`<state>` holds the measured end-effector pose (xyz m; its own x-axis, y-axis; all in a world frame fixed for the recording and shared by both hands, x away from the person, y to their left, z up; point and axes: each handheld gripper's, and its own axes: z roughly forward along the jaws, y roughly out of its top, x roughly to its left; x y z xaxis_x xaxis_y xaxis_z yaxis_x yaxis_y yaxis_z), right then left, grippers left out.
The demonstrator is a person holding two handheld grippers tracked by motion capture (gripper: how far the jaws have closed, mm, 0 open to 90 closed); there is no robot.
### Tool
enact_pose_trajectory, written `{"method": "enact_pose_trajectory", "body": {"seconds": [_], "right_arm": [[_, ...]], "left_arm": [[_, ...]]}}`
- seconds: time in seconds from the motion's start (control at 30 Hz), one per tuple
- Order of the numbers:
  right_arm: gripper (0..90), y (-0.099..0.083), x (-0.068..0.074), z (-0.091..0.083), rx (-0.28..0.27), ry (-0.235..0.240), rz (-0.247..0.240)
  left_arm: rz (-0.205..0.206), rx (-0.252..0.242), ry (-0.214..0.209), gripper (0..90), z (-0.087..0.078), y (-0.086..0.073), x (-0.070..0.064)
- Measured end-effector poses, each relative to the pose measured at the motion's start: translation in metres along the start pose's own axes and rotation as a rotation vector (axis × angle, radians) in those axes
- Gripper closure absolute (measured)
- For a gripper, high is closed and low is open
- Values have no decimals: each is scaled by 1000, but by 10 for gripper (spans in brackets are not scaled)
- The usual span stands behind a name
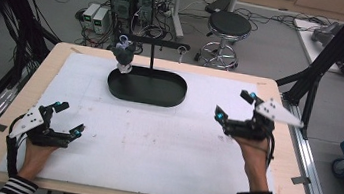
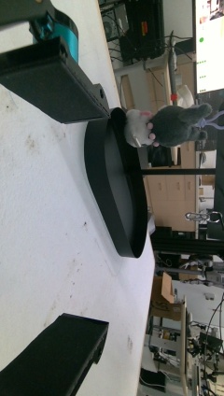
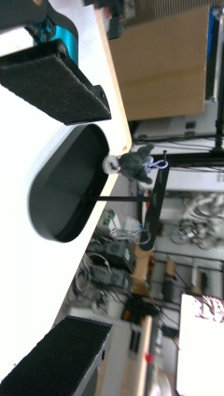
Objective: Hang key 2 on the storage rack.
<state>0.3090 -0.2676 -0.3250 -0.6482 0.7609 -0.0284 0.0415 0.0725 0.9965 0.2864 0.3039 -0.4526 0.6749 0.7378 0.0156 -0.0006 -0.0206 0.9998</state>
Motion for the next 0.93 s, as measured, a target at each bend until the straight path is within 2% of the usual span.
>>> {"method": "enact_pose_trajectory", "body": {"seconds": [0.07,0.13,0.27,0.37,0.5,0.63,0.93], "right_arm": [[6,-15,5,-12,7,-30,-30],[6,-31,8,-22,-30,-58,-49],[6,-63,11,-35,-60,-111,-25],[6,-90,14,-41,-83,-177,-23],[6,-117,16,-43,-75,-204,-16],[5,-131,16,-42,-78,-206,-11],[6,-132,12,-42,-66,-215,15]], "left_arm": [[-4,-3,2,20,0,0,0],[-5,-5,2,20,0,0,0],[-1,-5,3,20,0,0,-1],[-2,-9,7,20,0,0,-1],[-2,-13,8,20,-1,0,-1],[-3,-14,9,20,-1,0,-1],[0,-16,13,20,-1,-1,-1]]}}
